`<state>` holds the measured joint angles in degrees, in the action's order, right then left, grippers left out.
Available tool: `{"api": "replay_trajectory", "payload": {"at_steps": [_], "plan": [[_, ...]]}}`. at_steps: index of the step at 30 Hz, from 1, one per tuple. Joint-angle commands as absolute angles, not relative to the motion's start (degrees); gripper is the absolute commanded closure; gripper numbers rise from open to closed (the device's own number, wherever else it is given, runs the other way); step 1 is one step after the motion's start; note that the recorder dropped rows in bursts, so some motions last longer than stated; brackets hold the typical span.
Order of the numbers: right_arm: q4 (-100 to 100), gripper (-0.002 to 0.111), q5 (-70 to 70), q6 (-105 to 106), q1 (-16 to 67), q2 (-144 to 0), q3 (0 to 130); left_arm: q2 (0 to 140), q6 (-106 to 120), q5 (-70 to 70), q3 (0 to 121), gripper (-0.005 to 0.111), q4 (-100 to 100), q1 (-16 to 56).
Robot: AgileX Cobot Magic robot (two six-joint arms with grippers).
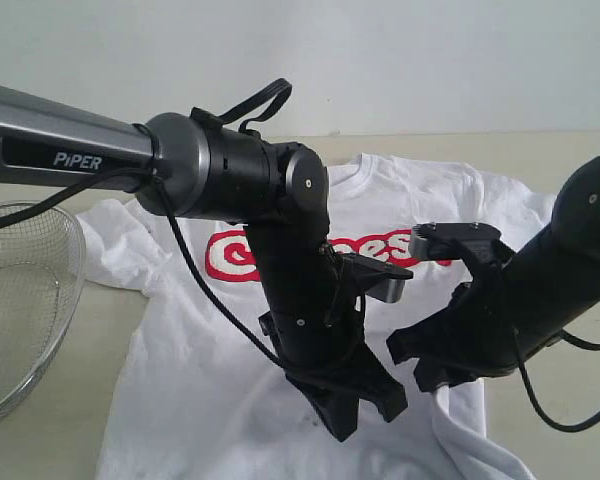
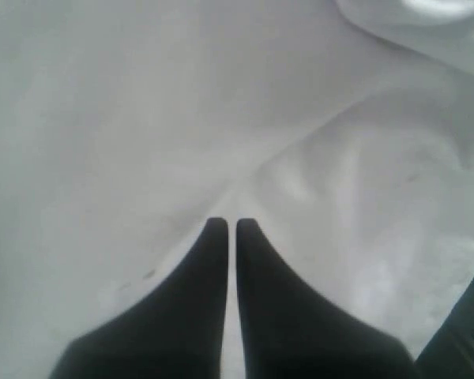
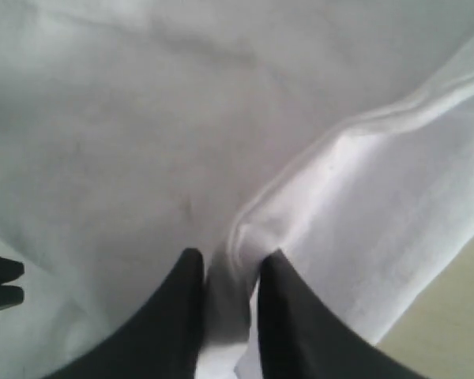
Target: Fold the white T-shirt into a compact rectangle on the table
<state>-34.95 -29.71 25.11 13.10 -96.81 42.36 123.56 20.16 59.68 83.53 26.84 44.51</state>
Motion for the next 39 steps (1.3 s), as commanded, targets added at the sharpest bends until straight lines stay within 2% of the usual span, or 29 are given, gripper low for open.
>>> {"api": "replay_trajectory", "payload": {"at_steps": [1, 17, 30, 31, 33, 34, 38, 39], "plan": [[-32.9, 0.108, -30.8, 21.6, 13.2, -96.4, 42.6, 123.0, 20.2, 59.9, 83.3, 0.102, 27.5, 44.4], [7.2, 0.108, -46.5, -14.0, 13.2, -89.9, 42.6, 123.0, 20.2, 60.8, 83.3, 0.102, 25.9, 44.4], [15.8, 0.108, -49.6, -16.5, 13.2, -89.9, 42.6, 123.0, 20.6, 61.3, 83.3, 0.102, 25.9, 44.4], [15.8, 0.105, -49.5, -16.3, 13.2, -89.9, 42.6, 123.0, 20.6, 61.5, 83.3, 0.102, 25.9, 44.4], [15.8, 0.087, -49.3, -16.1, 13.2, -89.9, 42.6, 123.0, 20.6, 61.7, 83.3, 0.102, 25.9, 44.4], [15.8, 0.074, -49.2, -16.1, 13.2, -89.9, 42.6, 123.0, 20.6, 61.8, 83.3, 0.102, 25.9, 44.4], [17.9, 0.052, -50.1, -18.1, 13.2, -89.9, 42.6, 123.0, 20.6, 62.8, 83.3, 0.102, 25.9, 44.4], [19.0, 0.051, -50.6, -19.3, 13.2, -89.9, 42.6, 123.0, 20.6, 62.8, 83.3, 0.102, 25.9, 44.4]]}}
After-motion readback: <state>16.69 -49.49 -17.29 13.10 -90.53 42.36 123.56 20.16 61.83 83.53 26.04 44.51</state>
